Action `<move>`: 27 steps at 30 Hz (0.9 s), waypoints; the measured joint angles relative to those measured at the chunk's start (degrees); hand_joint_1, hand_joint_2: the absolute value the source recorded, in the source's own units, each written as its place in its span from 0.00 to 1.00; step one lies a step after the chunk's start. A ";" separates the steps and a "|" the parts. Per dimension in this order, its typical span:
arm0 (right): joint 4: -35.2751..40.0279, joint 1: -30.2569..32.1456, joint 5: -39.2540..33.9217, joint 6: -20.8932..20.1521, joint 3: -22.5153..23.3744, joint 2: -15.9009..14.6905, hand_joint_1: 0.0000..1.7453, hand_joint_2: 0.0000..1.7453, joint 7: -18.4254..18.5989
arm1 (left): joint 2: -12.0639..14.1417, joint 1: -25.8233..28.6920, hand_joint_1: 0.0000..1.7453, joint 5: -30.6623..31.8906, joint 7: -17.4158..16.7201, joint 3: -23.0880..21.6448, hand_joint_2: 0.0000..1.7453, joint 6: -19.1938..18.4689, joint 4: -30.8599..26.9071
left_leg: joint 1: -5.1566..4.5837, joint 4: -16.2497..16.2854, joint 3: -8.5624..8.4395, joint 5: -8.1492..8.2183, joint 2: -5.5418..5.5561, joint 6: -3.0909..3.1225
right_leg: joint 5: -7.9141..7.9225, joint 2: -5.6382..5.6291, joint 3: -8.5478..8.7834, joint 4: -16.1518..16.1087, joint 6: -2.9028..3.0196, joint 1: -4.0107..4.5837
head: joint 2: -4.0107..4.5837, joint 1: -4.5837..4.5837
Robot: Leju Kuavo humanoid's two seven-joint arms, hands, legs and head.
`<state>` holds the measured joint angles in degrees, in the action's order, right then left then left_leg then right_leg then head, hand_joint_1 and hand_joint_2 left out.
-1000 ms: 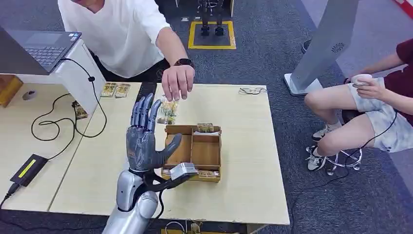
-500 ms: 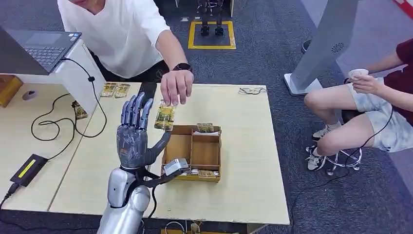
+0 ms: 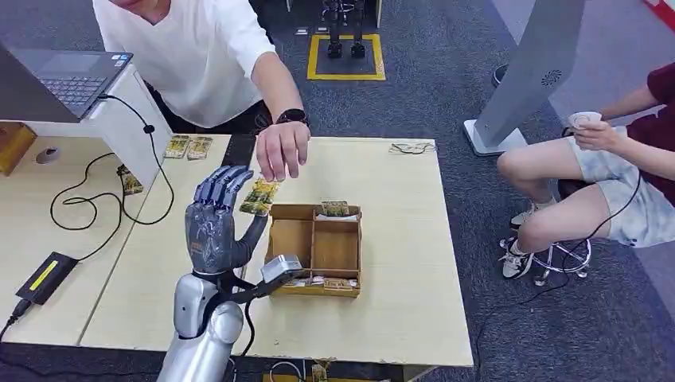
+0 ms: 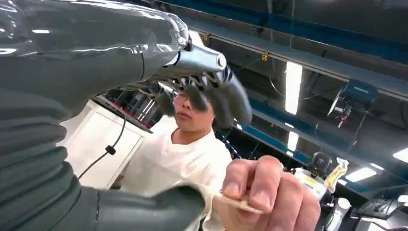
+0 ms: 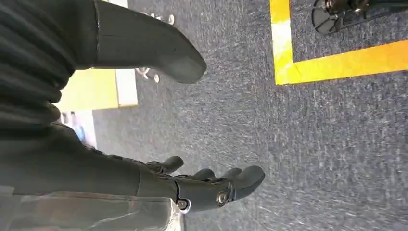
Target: Pass the card to the sensor for recognition and then transmit it.
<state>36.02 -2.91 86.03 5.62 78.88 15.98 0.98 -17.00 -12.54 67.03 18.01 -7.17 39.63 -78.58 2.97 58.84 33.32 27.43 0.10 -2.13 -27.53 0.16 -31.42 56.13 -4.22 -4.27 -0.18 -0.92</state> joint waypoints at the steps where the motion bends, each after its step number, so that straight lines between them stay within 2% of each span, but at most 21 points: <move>1: -0.02 0.03 0.00 -0.13 0.00 -0.09 0.00 1.00 -0.17 | 0.00 0.01 1.00 -0.74 0.26 0.00 1.00 0.00 -0.11 | 0.00 0.00 0.00 0.00 0.00 0.00 | 0.00 0.00 0.00 0.00 0.00 0.00 | 0.00 -0.02; 14: -0.22 0.36 0.15 -0.24 0.00 -0.48 0.00 1.00 -0.55 | -0.02 0.00 1.00 -3.84 1.90 0.00 1.00 0.09 -0.68 | 0.00 0.00 0.00 0.00 0.00 0.00 | 0.00 0.00 0.01 0.00 0.00 0.00 | 0.00 0.00; 20: -0.98 0.37 1.79 0.65 0.00 -1.05 0.00 1.00 -0.61 | -0.02 0.07 1.00 0.13 2.01 0.00 1.00 0.09 -2.91 | 0.00 0.00 0.00 0.00 0.00 0.00 | 0.00 0.00 0.01 0.00 0.00 0.00 | 0.00 -0.02; 27: -2.08 0.36 1.86 1.03 0.00 -1.77 0.00 1.00 -0.70 | -0.02 0.11 1.00 0.68 1.90 0.04 1.00 0.09 -3.67 | 0.00 0.00 0.01 0.00 0.00 0.00 | 0.00 0.00 0.01 0.00 0.00 0.00 | 0.00 -0.02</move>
<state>33.94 -2.54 87.89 6.64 78.88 14.21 0.28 -17.03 -12.43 67.71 19.91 -7.13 39.71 -82.25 2.97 58.84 33.33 27.43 0.10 -2.13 -27.53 0.16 -31.40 56.13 -4.22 -4.27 -0.18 -0.94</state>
